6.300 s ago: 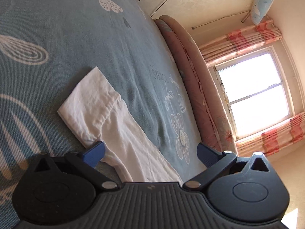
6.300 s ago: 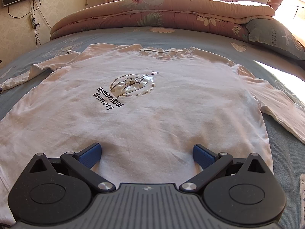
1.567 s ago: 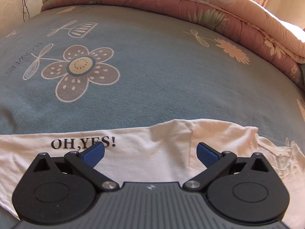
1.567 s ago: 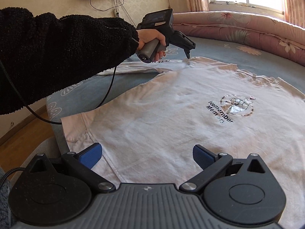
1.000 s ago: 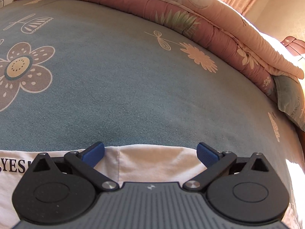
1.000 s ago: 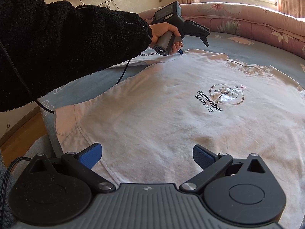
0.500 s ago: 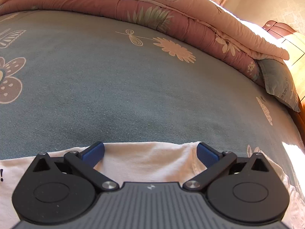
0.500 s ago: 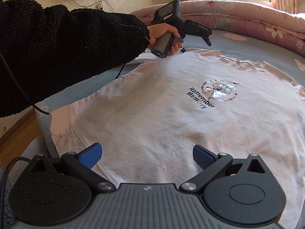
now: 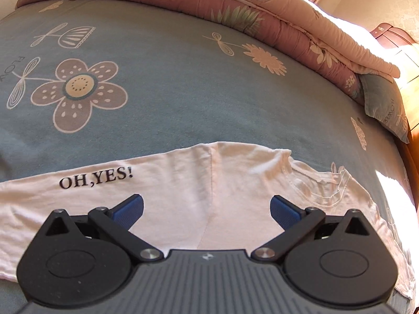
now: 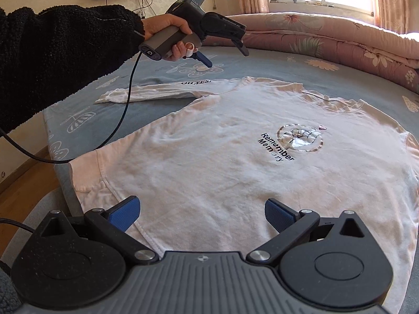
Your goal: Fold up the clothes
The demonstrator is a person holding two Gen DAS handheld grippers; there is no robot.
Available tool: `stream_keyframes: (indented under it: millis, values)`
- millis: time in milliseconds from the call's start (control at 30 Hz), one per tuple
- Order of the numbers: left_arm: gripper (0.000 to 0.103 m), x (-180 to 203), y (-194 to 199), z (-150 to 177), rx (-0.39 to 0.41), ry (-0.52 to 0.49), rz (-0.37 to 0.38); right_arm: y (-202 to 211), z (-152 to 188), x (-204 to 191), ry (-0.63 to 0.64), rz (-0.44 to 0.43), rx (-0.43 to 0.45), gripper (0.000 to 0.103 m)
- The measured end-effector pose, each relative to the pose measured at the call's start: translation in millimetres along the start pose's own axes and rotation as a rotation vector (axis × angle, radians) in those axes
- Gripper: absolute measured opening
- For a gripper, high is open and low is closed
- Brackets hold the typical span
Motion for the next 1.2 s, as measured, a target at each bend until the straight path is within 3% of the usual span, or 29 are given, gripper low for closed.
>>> stream_keyframes:
  millis: [200, 367, 500, 600, 700, 800, 900, 1200]
  values:
    - [0.102, -47, -17, 49, -0.028, 0.112, 0.068, -13, 2, -4, 0.013, 0.011, -0.032, 0.103]
    - [0.102, -55, -3, 62, -0.002, 0.111, 0.07, -25, 6, -4, 0.014, 0.023, -0.066, 0.103]
    - [0.102, -15, 11, 64, 0.009, 0.07, 0.214, -29, 9, -8, 0.025, 0.016, -0.084, 0.103]
    - [0.102, 23, 4, 68, 0.015, -0.002, 0.263, -31, 11, -11, 0.042, 0.025, -0.094, 0.103]
    - [0.102, 42, -17, 75, -0.003, -0.048, 0.258, -33, 12, -9, 0.037, 0.03, -0.106, 0.103]
    - [0.102, 36, -33, 84, -0.03, -0.042, 0.228, -36, 14, -2, 0.008, 0.035, -0.127, 0.103]
    - [0.102, 30, -25, 96, -0.01, -0.042, 0.245, -39, 16, 4, -0.018, 0.04, -0.14, 0.103]
    - [0.102, 6, 14, 175, -0.073, -0.032, 0.236, -44, 18, 12, -0.042, 0.072, -0.152, 0.103]
Point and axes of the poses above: each gripper's, at about its wrist camera, not at the fingertips, and y roughly against the way its jaws point, x to its right, z to its underside, the point moved 10 cm from there along -y, roughly the way its jaws point, and after that the axes turned 12 degrees about -x, right-handed, at the moved point
